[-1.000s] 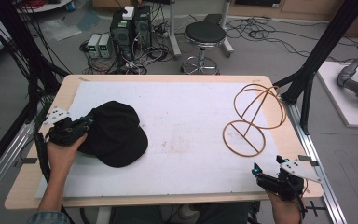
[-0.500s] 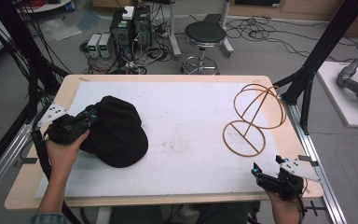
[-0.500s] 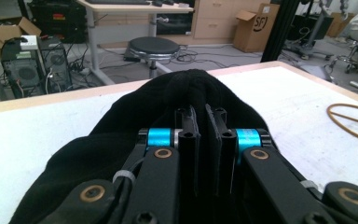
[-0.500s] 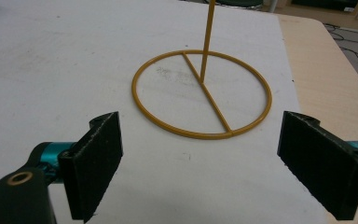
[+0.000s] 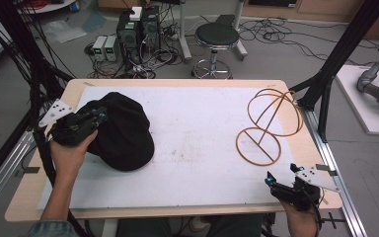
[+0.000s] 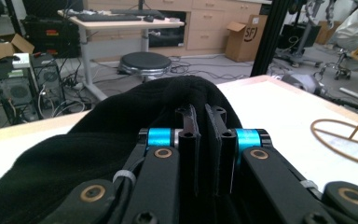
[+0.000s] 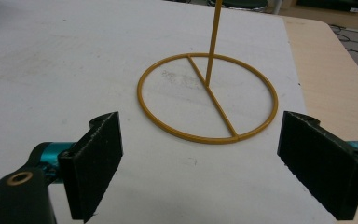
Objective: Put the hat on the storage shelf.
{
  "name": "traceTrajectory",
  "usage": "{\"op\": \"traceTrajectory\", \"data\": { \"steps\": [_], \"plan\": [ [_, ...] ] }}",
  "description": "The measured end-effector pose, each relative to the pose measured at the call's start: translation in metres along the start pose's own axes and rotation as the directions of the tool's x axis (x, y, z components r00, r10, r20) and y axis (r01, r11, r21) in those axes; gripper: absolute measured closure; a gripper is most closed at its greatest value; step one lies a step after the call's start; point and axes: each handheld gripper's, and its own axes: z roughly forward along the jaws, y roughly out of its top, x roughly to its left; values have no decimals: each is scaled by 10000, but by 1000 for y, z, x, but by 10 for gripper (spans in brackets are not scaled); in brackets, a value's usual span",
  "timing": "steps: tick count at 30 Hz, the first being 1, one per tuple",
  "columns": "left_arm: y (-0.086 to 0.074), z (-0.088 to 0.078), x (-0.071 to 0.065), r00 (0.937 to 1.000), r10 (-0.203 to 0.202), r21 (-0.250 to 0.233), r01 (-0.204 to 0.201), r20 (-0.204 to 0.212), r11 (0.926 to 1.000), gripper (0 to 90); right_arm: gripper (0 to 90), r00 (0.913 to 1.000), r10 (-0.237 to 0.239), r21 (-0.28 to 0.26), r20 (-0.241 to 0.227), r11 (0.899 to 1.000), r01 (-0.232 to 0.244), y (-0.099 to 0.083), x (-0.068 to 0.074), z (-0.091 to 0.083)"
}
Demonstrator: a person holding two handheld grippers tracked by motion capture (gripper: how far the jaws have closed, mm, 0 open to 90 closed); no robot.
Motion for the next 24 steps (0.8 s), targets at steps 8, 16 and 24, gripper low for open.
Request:
{"op": "traceTrajectory", "data": {
  "steps": [8,16,24],
  "plan": [
    [23,5,-14,9994,246,-238,-240,253,9994,842,138,9999,-79,-58,-65,10000,79,1,1,0],
    [50,15,-36,9966,427,-442,-397,710,9982,842,138,9999,-34,-89,-113,10000,33,1,1,-1],
    [79,26,-58,9881,598,-701,-502,1420,9963,843,138,9999,-50,-162,-161,9999,47,2,1,-1]
  ]
}}
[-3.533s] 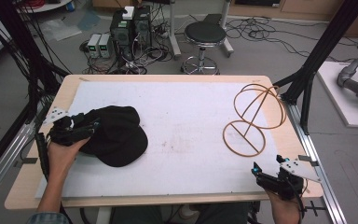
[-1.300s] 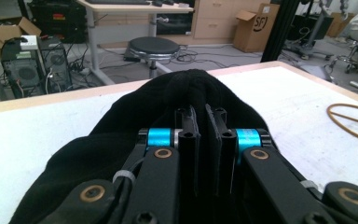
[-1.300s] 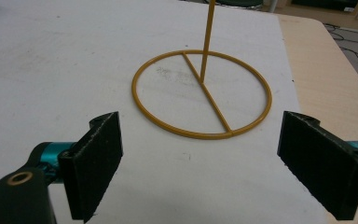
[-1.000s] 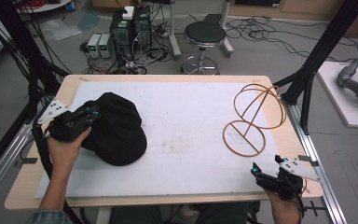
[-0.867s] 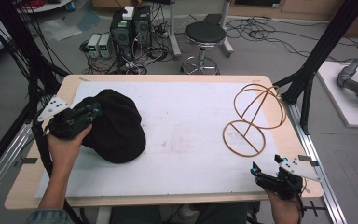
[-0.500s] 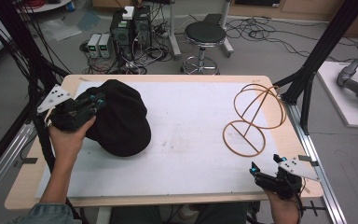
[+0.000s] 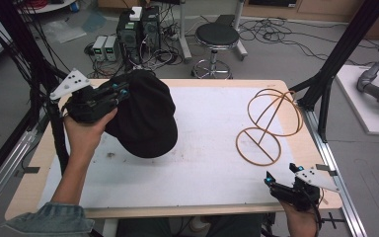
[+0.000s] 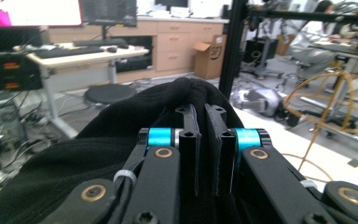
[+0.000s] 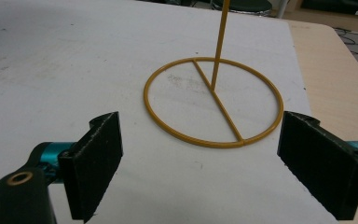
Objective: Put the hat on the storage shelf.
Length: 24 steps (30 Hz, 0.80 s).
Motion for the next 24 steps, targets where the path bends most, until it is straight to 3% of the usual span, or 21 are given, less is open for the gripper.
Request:
{"op": "traceTrajectory", "data": {
  "steps": [8,15,20,24],
  "plan": [
    [29,21,-16,9978,381,-241,-369,537,9990,842,138,10000,95,-35,-11,9999,-96,0,-2,-1],
    [51,38,-20,9926,754,-330,-725,948,9968,842,138,9999,112,16,-59,9999,-112,-1,-2,-1],
    [67,47,-22,9881,910,-423,-863,1237,9954,842,138,9998,200,-5,-87,9998,-200,-1,-3,-1],
    [82,55,-26,9853,756,-620,-668,1532,9958,842,138,9998,174,-12,-74,9998,-174,-1,-3,-1]
  ]
}}
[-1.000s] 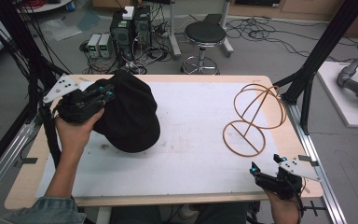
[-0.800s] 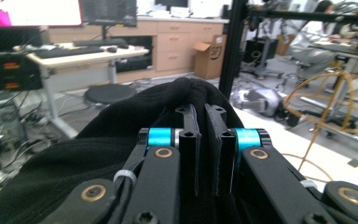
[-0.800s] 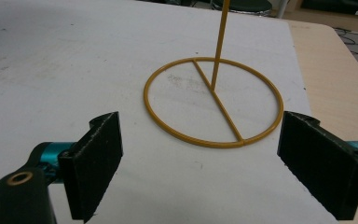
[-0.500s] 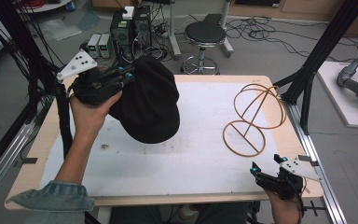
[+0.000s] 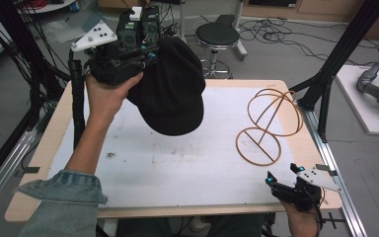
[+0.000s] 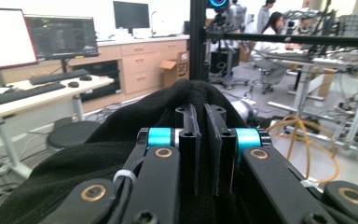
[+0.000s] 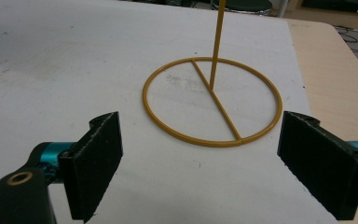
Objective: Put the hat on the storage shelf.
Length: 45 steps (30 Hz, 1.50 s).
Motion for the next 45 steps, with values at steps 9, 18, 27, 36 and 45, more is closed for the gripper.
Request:
{"op": "traceTrajectory", "data": {
  "steps": [9,18,27,36,45],
  "plan": [
    [27,19,-6,9991,73,-240,-63,418,9997,842,138,10000,-74,-35,1,10000,74,0,0,0],
    [47,39,-22,9963,261,-364,-232,817,9991,842,138,10000,-49,-15,-23,10000,49,1,0,-1],
    [55,61,-35,9904,111,-515,-41,1376,9987,842,138,10000,-25,12,-51,10000,25,1,0,0],
    [58,88,-45,9803,-186,-660,321,1965,9973,842,138,10000,-64,-6,-33,10000,64,0,1,1],
    [56,119,-58,9695,-313,-539,457,2430,9975,842,138,10000,-47,-59,-29,10000,47,0,0,-1]
  ]
}}
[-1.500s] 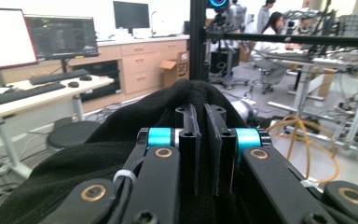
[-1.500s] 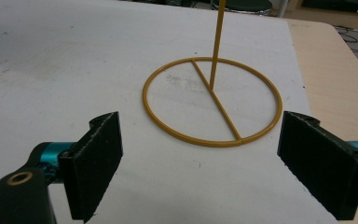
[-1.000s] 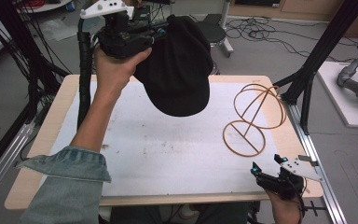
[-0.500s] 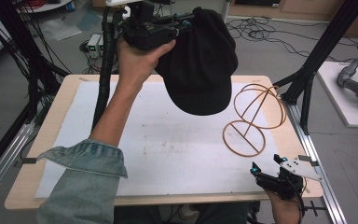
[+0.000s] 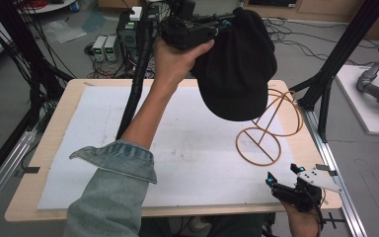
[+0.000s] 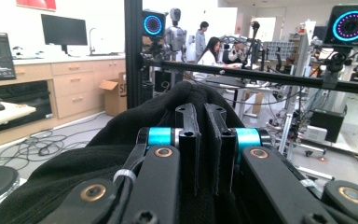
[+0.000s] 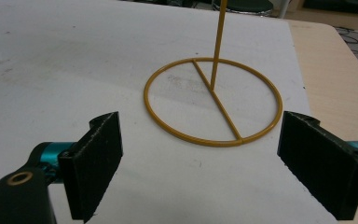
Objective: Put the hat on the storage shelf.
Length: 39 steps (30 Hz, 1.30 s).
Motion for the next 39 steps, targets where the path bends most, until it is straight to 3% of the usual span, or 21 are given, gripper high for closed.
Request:
{"op": "traceTrajectory", "data": {
  "steps": [12,21,39],
  "plan": [
    [-6,29,-7,9988,-137,26,136,474,9999,842,138,10000,42,78,-49,10000,-41,-1,-1,-1],
    [-14,44,-7,9982,-221,270,207,558,9994,842,138,10000,50,147,-60,9999,-49,-1,-1,-2],
    [-36,80,-14,9944,-528,1121,424,916,9928,842,138,9999,28,191,-117,9998,-26,-2,-2,-1]
  ]
}}
